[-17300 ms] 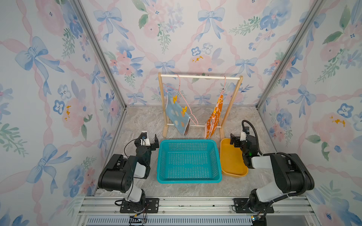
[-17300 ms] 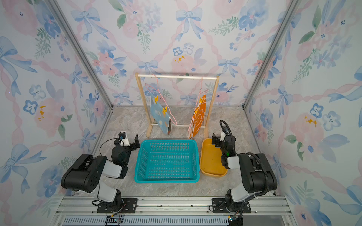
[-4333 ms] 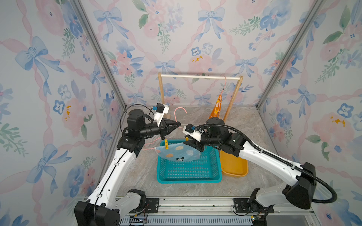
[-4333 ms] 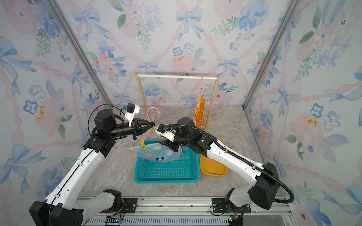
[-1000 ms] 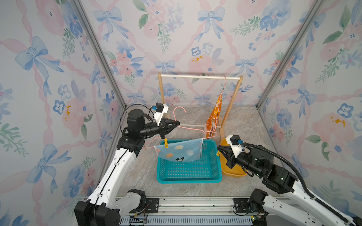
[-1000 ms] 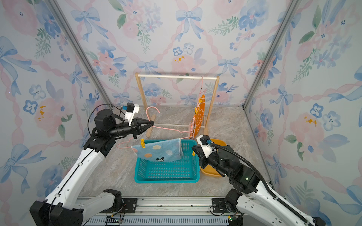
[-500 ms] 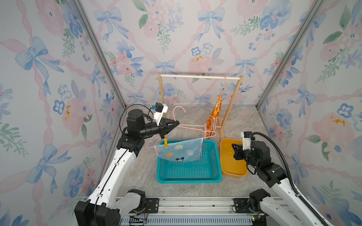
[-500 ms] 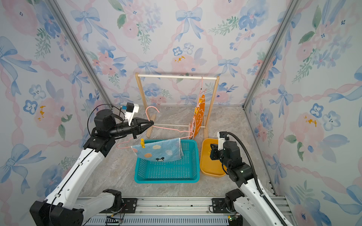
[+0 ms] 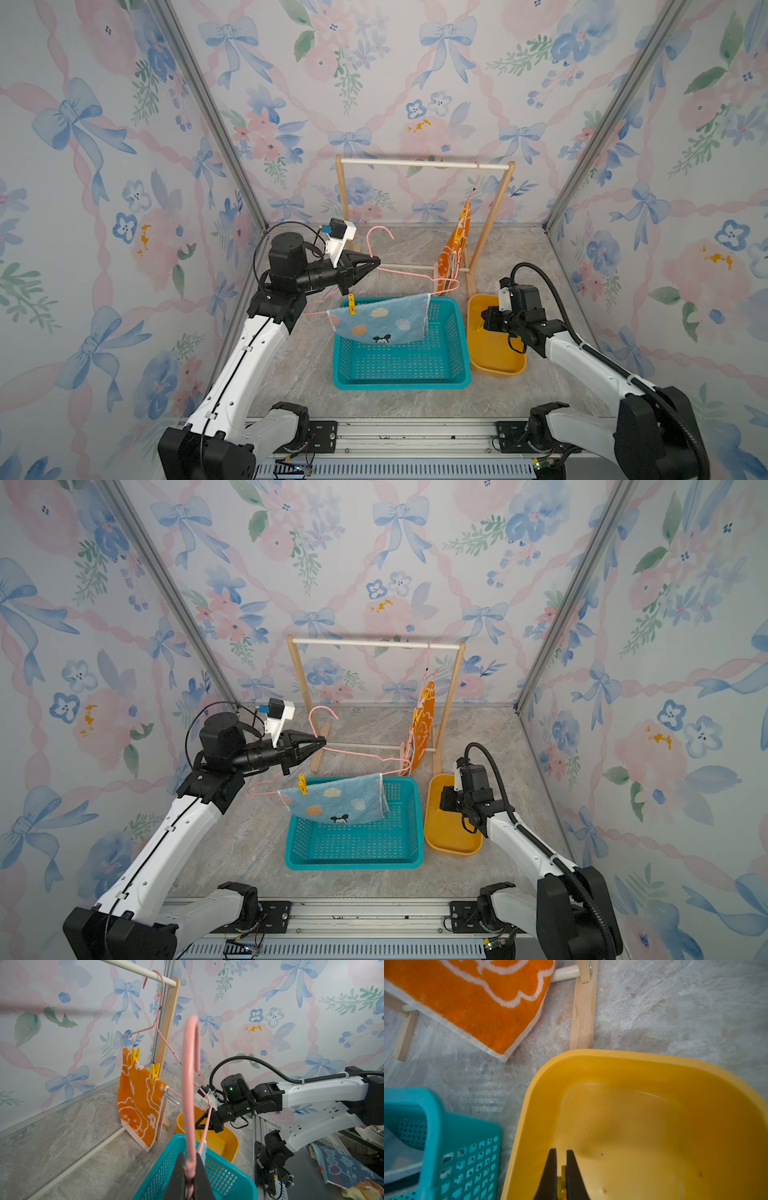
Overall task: Remove the clothespins securing towels to the hanger
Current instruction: Place the clothespin in the storage box.
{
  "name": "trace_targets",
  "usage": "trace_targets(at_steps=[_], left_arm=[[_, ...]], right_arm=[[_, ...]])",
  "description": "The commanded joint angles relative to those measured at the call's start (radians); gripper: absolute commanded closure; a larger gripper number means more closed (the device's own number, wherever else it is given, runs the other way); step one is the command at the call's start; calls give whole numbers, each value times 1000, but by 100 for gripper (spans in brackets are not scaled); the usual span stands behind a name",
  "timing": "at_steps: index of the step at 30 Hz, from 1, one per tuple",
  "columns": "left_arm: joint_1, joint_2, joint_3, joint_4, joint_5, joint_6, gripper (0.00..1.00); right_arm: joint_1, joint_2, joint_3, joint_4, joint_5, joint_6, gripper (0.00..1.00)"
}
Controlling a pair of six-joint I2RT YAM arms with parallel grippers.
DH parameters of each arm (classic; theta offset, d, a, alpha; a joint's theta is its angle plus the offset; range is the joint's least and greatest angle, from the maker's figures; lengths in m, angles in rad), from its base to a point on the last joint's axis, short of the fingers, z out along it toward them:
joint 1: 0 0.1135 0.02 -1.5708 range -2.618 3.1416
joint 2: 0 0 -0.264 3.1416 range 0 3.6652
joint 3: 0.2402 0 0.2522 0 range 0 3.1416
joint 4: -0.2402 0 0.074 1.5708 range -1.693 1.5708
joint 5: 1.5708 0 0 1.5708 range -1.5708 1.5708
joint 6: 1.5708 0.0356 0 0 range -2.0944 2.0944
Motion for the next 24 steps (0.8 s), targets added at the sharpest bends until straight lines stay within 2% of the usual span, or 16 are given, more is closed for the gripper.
trace_targets(at_steps=[1,12,24], left_arm=[[11,-21,-12,12,1,17,100],[19,-27,-15,12,2,20,100],[22,-25,-17,12,2,19,100]], right_arm=[[-4,81,68,55,-13,7,94],[0,303,200,75,-5,14,75],[23,314,207,67,31,3,55]])
